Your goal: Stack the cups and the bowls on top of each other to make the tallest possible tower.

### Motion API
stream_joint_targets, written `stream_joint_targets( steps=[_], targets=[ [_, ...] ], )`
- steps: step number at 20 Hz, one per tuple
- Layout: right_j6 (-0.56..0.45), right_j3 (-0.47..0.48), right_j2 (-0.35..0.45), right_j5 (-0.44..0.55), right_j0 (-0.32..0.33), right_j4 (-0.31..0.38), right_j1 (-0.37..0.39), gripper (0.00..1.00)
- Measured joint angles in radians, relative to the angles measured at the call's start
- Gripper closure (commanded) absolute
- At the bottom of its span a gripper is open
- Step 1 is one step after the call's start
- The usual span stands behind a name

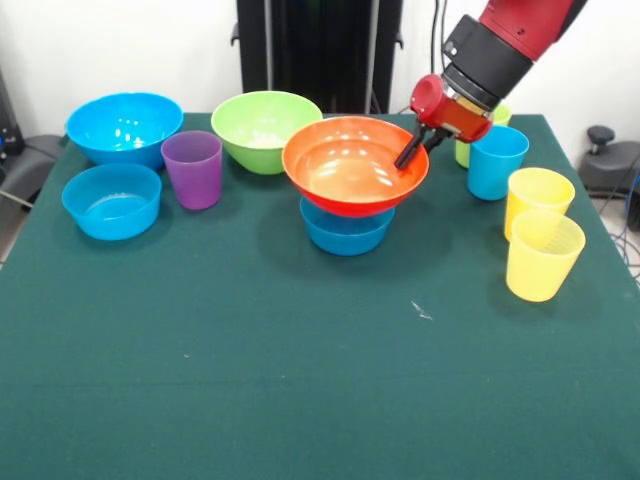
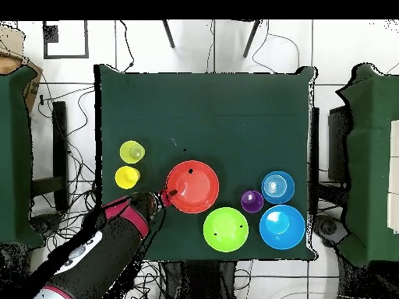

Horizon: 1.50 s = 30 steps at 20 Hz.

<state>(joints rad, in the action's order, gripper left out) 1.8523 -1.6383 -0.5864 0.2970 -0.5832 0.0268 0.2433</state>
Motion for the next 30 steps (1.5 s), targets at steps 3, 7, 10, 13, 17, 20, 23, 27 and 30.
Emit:
stream_joint_targets(
  steps=[3, 7, 10, 13, 17, 20, 23, 27, 30],
  targets=[
    [0.000, 0.000, 0.000, 0.000, 0.000, -0.005, -0.007, 1.00],
    [0.000, 0.000, 0.000, 0.000, 0.002, -0.005, -0.020, 1.00],
    [0.000, 0.000, 0.000, 0.000, 0.003, -0.005, -0.023, 1.00],
    [0.000, 0.000, 0.000, 0.000, 0.004, -0.005, -0.023, 1.00],
    [0.000, 0.000, 0.000, 0.000, 0.004, -0.005, -0.023, 1.00],
    [0.000, 0.000, 0.000, 0.000, 0.004, -0.005, -0.023, 1.00],
    [0.000, 0.000, 0.000, 0.000, 0.004, -0.005, -0.023, 1.00],
    [0.000, 0.000, 0.000, 0.000, 0.004, -0.005, -0.023, 1.00],
    [0.000, 0.000, 0.000, 0.000, 0.004, -0.005, -0.023, 1.00]
  ],
)
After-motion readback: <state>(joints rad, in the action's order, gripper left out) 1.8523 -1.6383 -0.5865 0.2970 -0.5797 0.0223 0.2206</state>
